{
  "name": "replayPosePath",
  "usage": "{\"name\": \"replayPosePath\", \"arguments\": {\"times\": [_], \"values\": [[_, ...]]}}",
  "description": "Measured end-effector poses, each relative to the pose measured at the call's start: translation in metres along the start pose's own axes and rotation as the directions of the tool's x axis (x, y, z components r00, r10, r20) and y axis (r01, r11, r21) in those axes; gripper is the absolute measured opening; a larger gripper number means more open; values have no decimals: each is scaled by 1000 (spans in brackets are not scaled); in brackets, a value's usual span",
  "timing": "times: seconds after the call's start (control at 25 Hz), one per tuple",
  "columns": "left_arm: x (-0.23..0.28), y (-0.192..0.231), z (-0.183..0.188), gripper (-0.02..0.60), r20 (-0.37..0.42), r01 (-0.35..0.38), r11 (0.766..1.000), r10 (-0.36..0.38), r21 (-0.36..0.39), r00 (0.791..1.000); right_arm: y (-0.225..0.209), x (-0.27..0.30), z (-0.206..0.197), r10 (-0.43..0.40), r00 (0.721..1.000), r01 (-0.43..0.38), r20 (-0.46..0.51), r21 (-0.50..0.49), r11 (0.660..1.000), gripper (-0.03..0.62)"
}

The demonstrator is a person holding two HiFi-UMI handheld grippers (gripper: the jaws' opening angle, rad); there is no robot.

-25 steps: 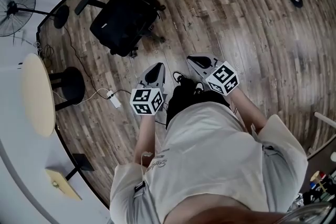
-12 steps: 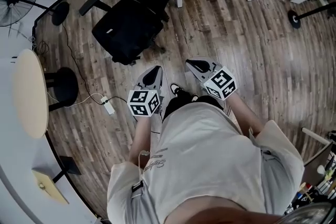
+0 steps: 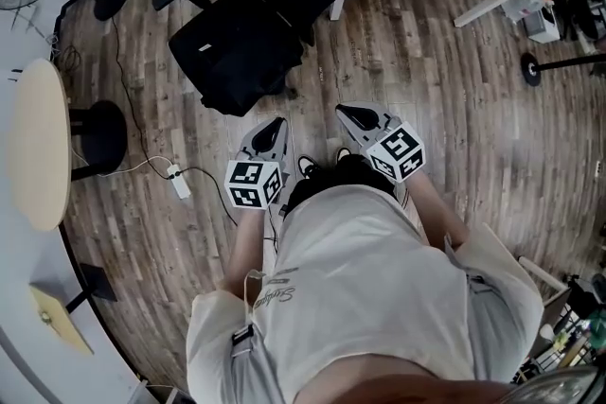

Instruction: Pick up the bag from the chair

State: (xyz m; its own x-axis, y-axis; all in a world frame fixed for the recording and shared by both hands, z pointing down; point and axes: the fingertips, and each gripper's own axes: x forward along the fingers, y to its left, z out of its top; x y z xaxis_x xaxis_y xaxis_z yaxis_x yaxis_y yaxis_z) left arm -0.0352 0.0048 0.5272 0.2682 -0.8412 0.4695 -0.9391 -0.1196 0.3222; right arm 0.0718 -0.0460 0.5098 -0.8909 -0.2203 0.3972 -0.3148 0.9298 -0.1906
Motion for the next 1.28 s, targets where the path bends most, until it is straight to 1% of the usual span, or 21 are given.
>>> {"name": "replayPosePath", "arguments": {"times": [0.12,0.24,0.36,0.44,0.56,0.68,0.8,0.96,1.08,1.16,1.28], "values": [[2,14,-3,32,-15,-40,999,39,-33,999,-12,13,2,22,1000,-22,-16,9,1000,-5],[11,27,0,32,-27,-82,995,80,-61,996,-32,28,5,66,997,-66,-35,9,998,-5],[22,42,14,32,-28,-134,988,132,-78,991,-54,51,12,128,991,-126,-48,27,992,-5],[30,50,28,32,-11,-177,978,177,-107,984,-73,67,24,175,984,-173,-39,40,984,-3],[37,61,43,32,10,-245,957,249,-154,968,-94,97,35,236,970,-237,-58,-13,971,-5],[40,75,58,32,14,-303,941,309,-147,951,-99,125,42,315,946,-319,-80,-53,946,-5],[35,93,72,32,28,-378,914,386,-144,922,-96,146,54,394,915,-399,-82,-62,915,-3],[22,109,80,32,37,-460,874,471,-158,881,-95,168,60,443,889,-452,-112,-73,889,-5],[16,114,71,32,19,-503,846,514,-176,857,-100,179,58,461,876,-475,-141,-90,875,-3],[15,116,61,32,3,-516,837,526,-183,851,-105,184,53,464,871,-481,-161,-89,872,-5],[14,116,46,32,-17,-514,839,520,-180,854,-107,188,42,453,871,-474,-191,-85,876,-3]]}}
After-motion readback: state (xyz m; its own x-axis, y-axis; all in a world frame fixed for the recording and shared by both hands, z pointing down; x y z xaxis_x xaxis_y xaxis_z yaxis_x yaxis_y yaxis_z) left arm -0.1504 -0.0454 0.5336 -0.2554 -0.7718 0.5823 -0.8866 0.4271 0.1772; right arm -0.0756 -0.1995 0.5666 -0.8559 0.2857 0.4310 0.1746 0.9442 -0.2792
